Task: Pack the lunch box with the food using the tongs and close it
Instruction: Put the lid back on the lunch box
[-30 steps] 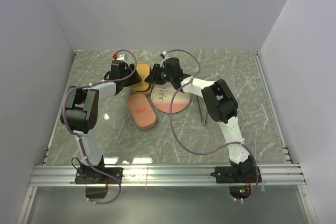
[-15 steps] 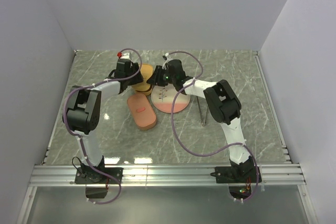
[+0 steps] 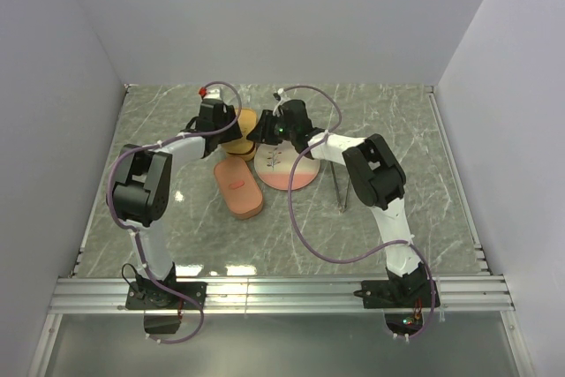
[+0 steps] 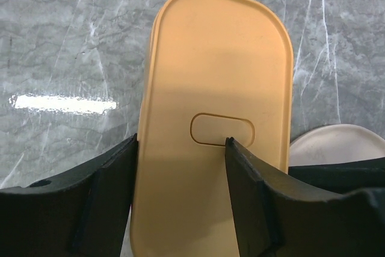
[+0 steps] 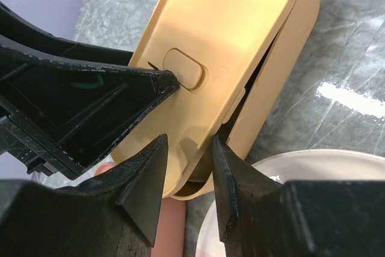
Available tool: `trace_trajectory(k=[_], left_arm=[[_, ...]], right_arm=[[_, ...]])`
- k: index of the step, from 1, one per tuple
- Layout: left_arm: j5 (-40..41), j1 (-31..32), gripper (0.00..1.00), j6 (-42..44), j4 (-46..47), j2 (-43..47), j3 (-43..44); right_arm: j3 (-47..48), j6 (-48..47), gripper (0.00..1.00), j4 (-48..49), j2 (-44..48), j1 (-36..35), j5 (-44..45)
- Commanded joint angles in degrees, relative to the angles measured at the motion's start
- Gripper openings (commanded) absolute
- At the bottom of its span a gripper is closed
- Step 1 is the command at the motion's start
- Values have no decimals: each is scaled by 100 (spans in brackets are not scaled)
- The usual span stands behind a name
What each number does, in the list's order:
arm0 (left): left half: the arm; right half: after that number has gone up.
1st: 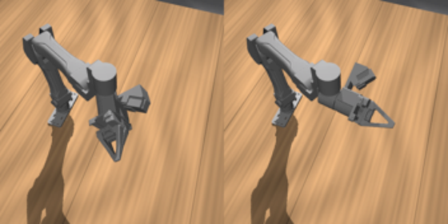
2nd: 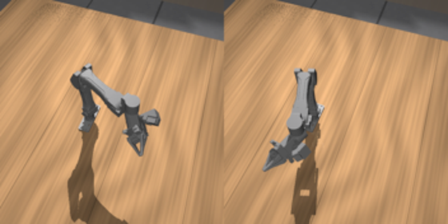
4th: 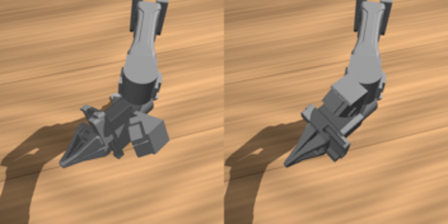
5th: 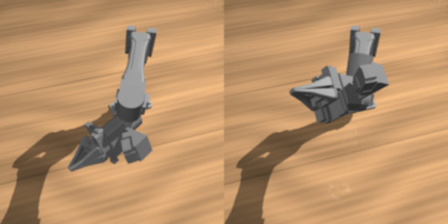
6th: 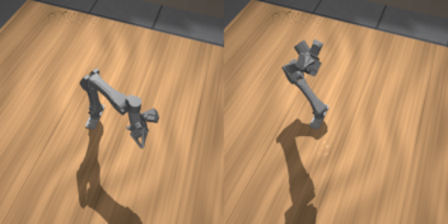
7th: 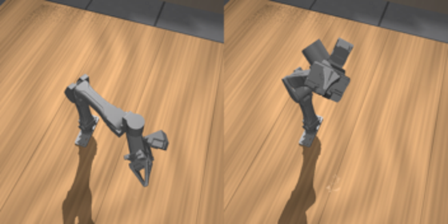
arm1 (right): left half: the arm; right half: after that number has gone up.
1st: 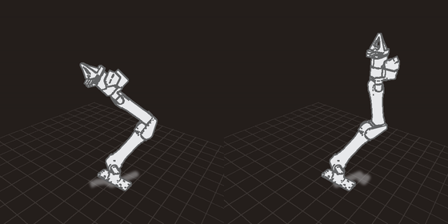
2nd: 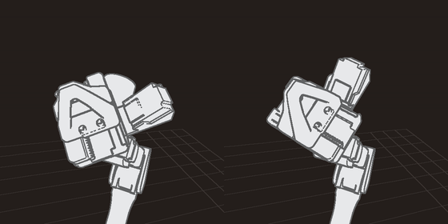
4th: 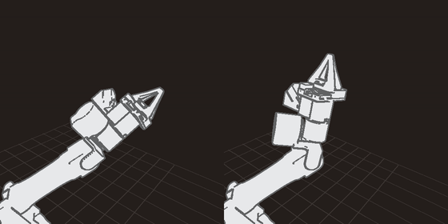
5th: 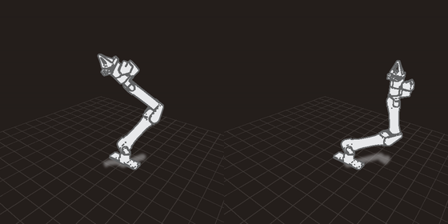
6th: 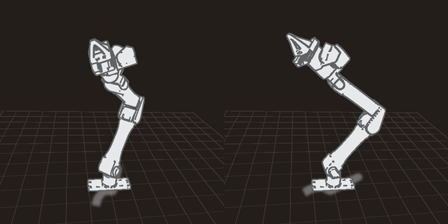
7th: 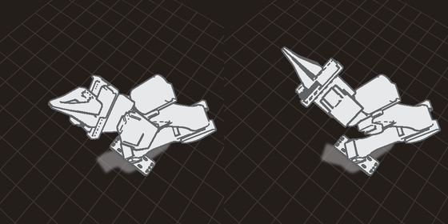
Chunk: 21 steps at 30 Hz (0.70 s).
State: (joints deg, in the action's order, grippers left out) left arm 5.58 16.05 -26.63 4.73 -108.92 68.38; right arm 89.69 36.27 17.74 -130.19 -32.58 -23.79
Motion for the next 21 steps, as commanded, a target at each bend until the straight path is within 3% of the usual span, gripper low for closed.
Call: trace_trajectory(k=[1, 21], left_arm=[[329, 143, 63, 132, -446, 3, 167], [1146, 302, 66, 132, -694, 28, 299]], right_arm=[[137, -164, 43, 204, 635, 41, -38], [119, -208, 43, 151, 512, 111, -91]])
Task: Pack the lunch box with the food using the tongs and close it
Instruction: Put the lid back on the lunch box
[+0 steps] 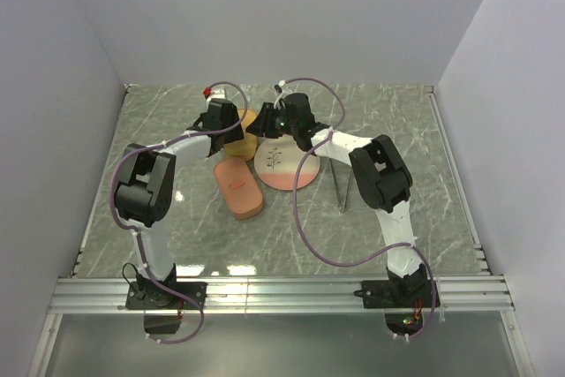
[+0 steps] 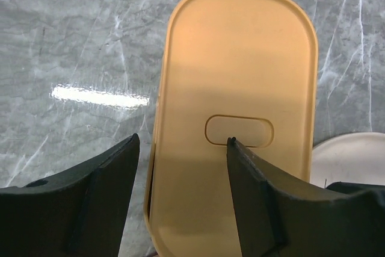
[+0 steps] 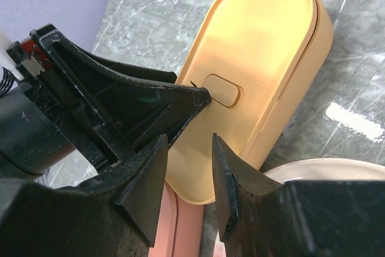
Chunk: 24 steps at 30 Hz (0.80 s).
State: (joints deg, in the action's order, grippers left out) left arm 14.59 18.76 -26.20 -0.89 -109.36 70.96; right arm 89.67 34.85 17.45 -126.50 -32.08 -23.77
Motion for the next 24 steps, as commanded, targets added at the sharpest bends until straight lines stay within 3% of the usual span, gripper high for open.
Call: trace_trajectory(k=[1, 13, 24], left_arm=[[281, 40, 66, 80, -96, 108, -29], [668, 40, 66, 44, 422, 512, -486], [818, 40, 64, 44, 141, 468, -337]], right_arm=[[104, -66, 43, 197, 152, 70, -93], [-660, -321, 43, 373, 714, 79, 250], [-907, -488, 43, 277, 1022, 79, 452]])
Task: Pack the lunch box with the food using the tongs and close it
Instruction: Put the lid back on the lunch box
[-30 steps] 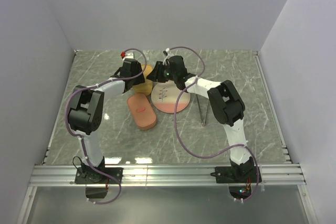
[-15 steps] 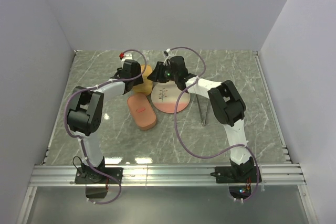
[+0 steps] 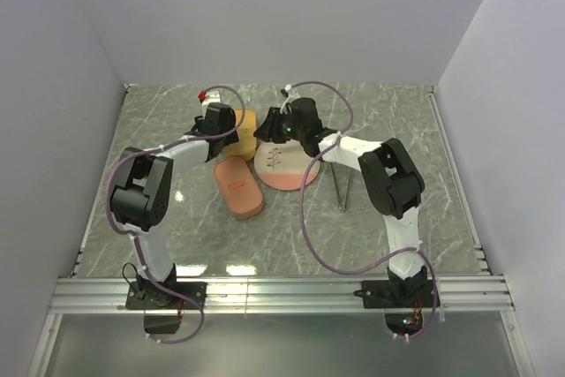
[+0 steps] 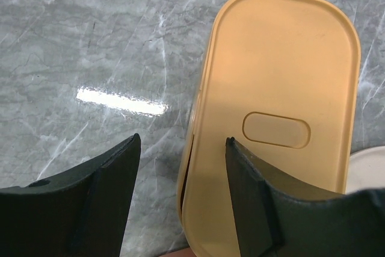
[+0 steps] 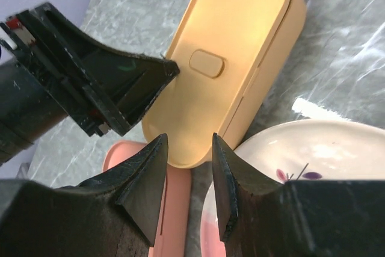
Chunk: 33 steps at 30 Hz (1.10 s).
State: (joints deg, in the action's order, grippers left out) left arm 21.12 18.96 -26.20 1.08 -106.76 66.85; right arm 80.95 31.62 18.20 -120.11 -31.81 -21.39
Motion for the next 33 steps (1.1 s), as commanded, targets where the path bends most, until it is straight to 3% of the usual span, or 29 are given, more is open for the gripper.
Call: trace_trajectory(k=[1, 6, 12, 16, 33], left_arm=[[164, 20, 64, 53, -38, 234, 22], [111, 20, 64, 97, -20, 226, 56], [190, 20, 63, 141, -64, 41, 188], [208, 11, 62, 176, -29, 68, 197], [41, -112, 62, 220, -73, -205, 390]], right_arm=[[0, -191, 43, 97, 349, 52, 310], [421, -331, 43, -421, -73, 43, 732], [606, -393, 19, -554, -319, 35, 899], [799, -446, 11, -685, -442, -26, 970], [721, -657, 10, -1002, -469, -317, 1049]])
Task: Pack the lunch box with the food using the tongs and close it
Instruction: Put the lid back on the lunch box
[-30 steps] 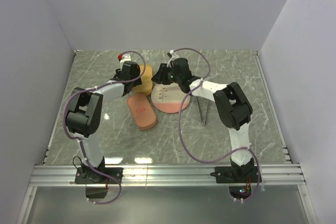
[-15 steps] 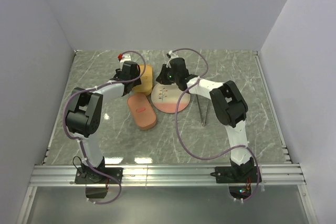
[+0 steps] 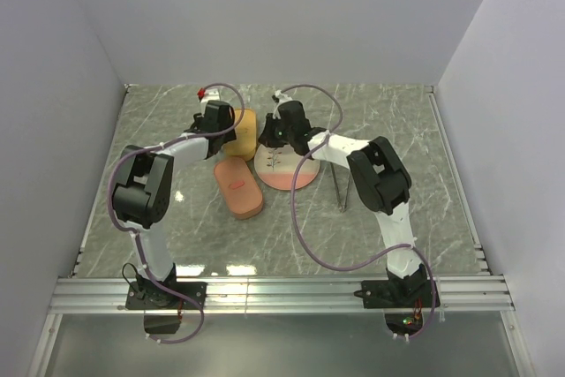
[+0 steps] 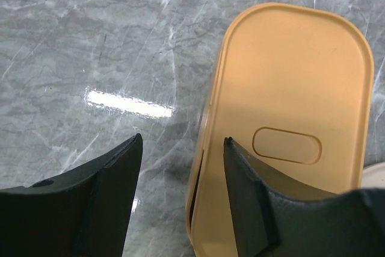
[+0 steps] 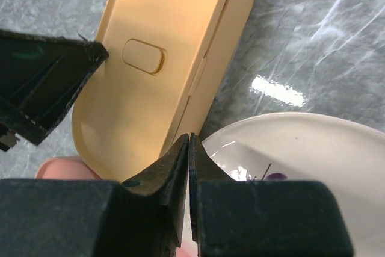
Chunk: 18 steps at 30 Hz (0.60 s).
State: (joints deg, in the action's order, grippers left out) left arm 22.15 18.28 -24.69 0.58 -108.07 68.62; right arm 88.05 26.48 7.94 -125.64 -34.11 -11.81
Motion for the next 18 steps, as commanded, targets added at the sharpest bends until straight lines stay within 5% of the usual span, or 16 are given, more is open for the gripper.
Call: trace_trajectory(k=[1, 18], left_arm=[[-71, -53, 62, 69, -23, -82, 222], [-123, -114, 62, 131, 39, -188, 327]], right_arm=[[2, -152, 10, 5, 75, -105, 92], [133, -310, 10, -223, 110, -333, 188]])
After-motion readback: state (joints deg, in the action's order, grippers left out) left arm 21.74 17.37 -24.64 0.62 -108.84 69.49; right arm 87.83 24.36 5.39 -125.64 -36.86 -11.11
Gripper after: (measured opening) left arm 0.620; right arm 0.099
